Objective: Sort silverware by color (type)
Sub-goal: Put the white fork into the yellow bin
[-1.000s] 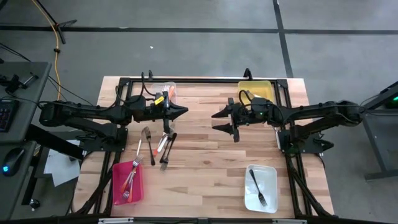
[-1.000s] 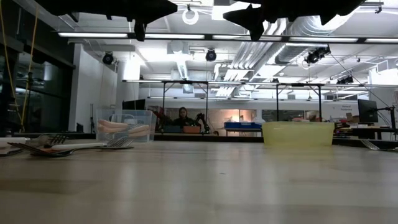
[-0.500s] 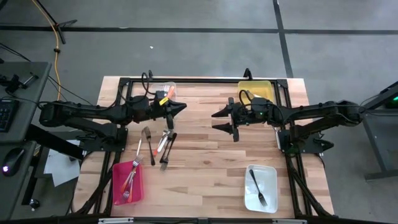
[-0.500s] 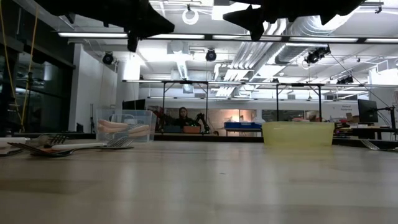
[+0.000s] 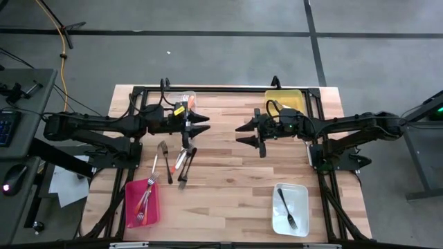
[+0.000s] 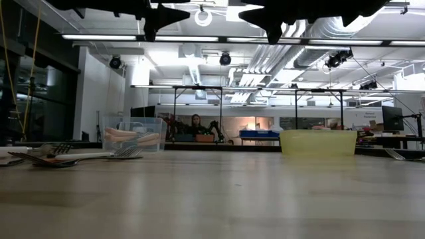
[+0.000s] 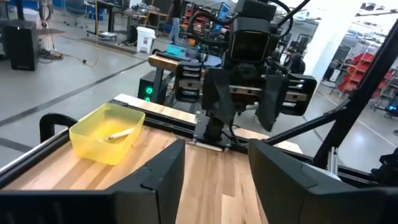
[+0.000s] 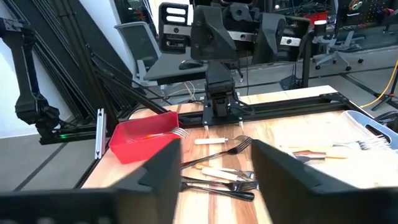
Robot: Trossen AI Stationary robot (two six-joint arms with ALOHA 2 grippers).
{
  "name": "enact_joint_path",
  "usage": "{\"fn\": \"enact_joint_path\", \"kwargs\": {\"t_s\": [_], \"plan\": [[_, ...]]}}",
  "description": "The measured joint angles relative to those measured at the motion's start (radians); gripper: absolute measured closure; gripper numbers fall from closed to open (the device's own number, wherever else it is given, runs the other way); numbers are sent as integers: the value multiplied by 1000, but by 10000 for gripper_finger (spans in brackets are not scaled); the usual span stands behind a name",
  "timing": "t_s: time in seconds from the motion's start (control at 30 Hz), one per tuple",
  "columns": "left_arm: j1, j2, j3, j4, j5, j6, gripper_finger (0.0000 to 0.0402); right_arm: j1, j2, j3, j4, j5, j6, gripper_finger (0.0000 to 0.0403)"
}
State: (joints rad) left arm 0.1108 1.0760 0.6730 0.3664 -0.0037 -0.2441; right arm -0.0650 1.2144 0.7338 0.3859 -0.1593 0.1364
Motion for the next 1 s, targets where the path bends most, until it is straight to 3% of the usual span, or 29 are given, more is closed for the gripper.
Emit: {"fn": "enact_joint_path", "kwargs": {"t_s": [0.13,0.2,0.7,0.77,0.9,1.0], "plan": [[0,0,1,-1,0,11,230,0,0,0,0,-11,18,354],[0,0,2,0,0,11,229,-2,0,0,0,-28,-7,389],[0,0,12,-34,-1,11,229,-26,0,0,7,-85,-3,400],[-2,0,64,-174,-9,-9,229,-27,0,0,4,-88,5,402],[-11,2,221,-632,-71,-82,229,-27,0,0,-15,-89,41,402],[-29,7,296,-962,-137,-260,229,-27,0,1,-50,-89,43,402]]}}
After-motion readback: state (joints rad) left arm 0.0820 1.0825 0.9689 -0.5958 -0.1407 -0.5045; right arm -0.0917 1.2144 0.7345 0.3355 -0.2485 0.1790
